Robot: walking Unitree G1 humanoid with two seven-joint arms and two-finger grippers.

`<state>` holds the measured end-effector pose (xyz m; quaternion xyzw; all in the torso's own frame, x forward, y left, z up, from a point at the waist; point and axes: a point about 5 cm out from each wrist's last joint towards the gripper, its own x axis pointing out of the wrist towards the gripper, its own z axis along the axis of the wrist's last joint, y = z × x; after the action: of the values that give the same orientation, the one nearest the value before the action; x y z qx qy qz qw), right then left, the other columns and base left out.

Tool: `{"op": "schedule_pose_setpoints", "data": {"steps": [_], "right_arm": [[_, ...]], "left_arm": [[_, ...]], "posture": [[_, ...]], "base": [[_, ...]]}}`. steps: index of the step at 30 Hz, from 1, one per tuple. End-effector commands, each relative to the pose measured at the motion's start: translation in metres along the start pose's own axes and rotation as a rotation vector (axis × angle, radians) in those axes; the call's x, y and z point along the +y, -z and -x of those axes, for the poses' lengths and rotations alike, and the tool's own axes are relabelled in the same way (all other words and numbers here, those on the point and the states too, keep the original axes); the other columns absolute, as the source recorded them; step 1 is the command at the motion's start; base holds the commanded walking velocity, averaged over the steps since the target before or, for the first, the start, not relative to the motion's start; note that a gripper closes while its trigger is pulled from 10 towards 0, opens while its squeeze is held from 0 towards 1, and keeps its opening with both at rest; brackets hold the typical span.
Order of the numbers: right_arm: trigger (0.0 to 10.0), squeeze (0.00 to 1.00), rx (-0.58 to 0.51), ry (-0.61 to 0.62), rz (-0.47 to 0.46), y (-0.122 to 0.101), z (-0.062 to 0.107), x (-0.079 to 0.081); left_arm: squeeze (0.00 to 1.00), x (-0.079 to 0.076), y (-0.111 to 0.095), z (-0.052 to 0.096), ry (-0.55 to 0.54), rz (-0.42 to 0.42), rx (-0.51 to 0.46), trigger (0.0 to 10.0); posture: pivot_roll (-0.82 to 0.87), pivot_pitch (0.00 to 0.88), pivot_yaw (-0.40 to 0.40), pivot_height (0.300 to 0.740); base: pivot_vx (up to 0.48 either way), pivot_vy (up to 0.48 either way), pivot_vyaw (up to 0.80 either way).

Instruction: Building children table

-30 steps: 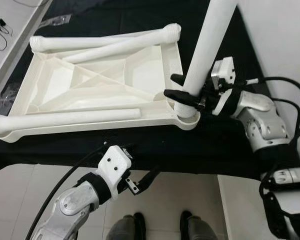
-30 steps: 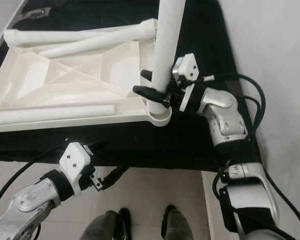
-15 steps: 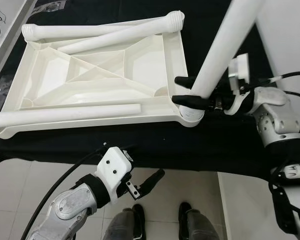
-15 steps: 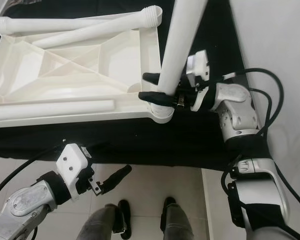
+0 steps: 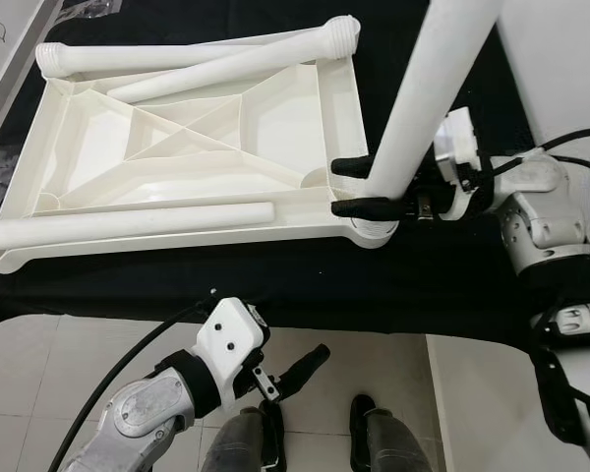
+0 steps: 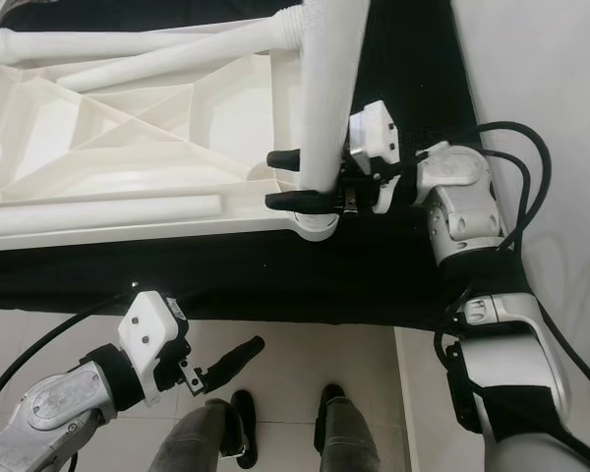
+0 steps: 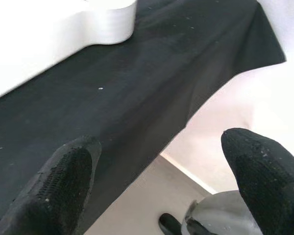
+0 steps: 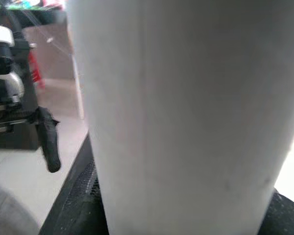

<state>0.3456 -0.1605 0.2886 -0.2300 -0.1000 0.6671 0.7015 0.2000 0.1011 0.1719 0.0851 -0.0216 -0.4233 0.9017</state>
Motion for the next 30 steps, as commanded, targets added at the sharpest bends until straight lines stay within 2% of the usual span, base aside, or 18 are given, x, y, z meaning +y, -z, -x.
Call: {"op": "schedule_pose_setpoints", "data": {"steps": [1, 10, 13, 17, 21, 24, 30], "right_arm": [[10.0, 0.0, 0.12, -0.183, -0.15, 0.037, -0.017, 0.022], [10.0, 0.0, 0.143, -0.266, -0.122, 0.025, -0.029, 0.016], [10.0, 0.0, 0.089, -0.236, -0.124, 0.019, -0.032, 0.009], [10.0, 0.0, -0.073, -0.15, -0.16, 0.008, -0.033, -0.003], [10.0, 0.0, -0.113, -0.103, -0.173, 0.007, -0.032, -0.006], [10.0, 0.0, -0.16, -0.012, -0.195, 0.01, -0.031, -0.005], [10.0, 0.0, -0.146, 0.031, -0.181, 0.019, -0.031, 0.004]], "left_arm": [[0.0, -0.005, 0.005, 0.0, 0.033, 0.023, 0.009, 10.0], [0.0, -0.007, 0.005, -0.001, 0.026, 0.031, 0.002, 10.0], [0.0, -0.007, 0.005, -0.001, 0.025, 0.034, -0.001, 10.0], [0.0, -0.007, 0.005, -0.002, 0.025, 0.038, -0.004, 10.0], [0.0, -0.007, 0.005, -0.002, 0.026, 0.039, -0.005, 10.0], [0.0, -0.007, 0.006, -0.003, 0.029, 0.043, -0.005, 10.0], [0.0, -0.006, 0.006, -0.004, 0.031, 0.041, -0.005, 10.0]], "posture": [[0.15, 0.403, 0.083, 0.74], [0.15, 0.408, 0.064, 0.74], [0.15, 0.409, 0.063, 0.74], [0.14, 0.409, 0.058, 0.74], [0.14, 0.409, 0.059, 0.74], [0.13, 0.406, 0.059, 0.74], [0.13, 0.403, 0.06, 0.74]], "base": [[0.0, 0.0, 0.0], [0.0, 0.0, 0.0], [0.0, 0.0, 0.0], [0.0, 0.0, 0.0], [0.0, 0.0, 0.0], [0.0, 0.0, 0.0], [0.0, 0.0, 0.0]]}}
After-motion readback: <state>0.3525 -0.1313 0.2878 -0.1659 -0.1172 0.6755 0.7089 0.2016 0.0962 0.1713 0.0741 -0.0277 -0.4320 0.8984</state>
